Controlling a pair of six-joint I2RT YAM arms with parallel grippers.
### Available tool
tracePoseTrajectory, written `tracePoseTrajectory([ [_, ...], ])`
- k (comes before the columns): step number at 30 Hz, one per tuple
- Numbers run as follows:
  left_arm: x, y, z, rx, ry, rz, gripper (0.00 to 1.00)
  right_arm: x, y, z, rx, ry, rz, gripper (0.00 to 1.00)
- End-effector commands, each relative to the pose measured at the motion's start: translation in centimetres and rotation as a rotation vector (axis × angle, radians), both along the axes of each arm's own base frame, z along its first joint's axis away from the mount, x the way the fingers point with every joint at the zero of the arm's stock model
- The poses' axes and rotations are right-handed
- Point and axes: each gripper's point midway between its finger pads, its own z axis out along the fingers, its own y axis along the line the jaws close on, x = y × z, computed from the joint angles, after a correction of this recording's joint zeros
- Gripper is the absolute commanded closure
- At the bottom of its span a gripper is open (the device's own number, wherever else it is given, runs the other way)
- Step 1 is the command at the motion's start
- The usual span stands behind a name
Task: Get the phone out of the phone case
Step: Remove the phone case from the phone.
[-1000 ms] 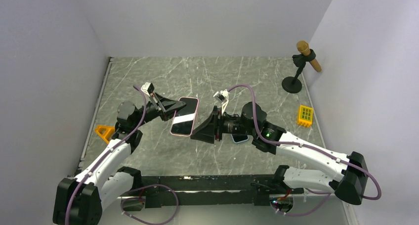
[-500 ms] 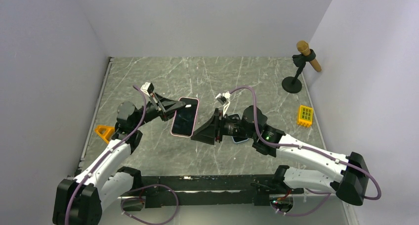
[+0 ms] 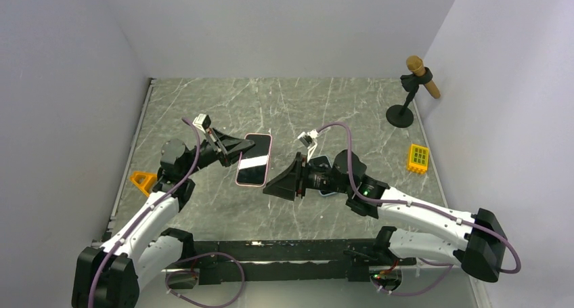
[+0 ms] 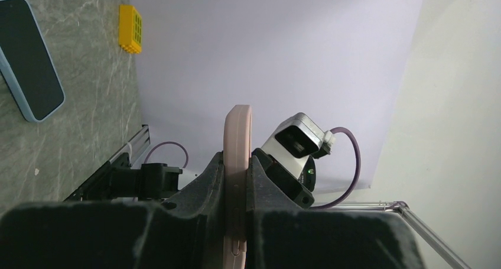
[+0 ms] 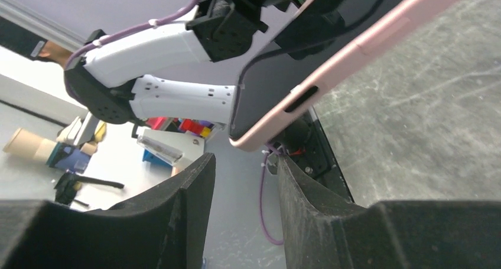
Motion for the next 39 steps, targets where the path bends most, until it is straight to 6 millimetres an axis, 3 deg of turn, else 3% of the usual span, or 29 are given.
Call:
tracePoseTrajectory([
  [1, -0.5, 0.2, 3.2, -0.032, -0.102, 0.009, 1.00, -1.2, 0.6, 4.1, 0.158, -0.086, 0.087, 0.54],
  [5, -0.6, 0.2, 3.1, -0.032, -0.098, 0.009, 1.00, -1.1, 1.2, 4.7, 0.173, -0.105, 0.103, 0.55],
  [17, -1.1, 0.3, 4.0, -0.035, -0.109, 0.003, 1.00, -0.3, 2.3, 4.6, 0.170, -0.142, 0.108, 0.72],
  [26, -2.9, 0.3, 6.3, -0.093, -0.134, -0.046, 1.00, 2.1, 2.6, 3.3, 0.140, -0.241, 0.114, 1.00],
  [32, -4.3, 0.6, 8.3, -0.127, -0.165, -0.056, 1.00, 5.5, 2.1, 1.4, 0.113, -0.241, 0.099, 1.00],
  [39, -4.3, 0.4, 8.7, -0.117, -0.168, -0.068, 1.00, 6.0, 2.0, 0.6, 0.074, -0.343, 0.101, 1.00],
])
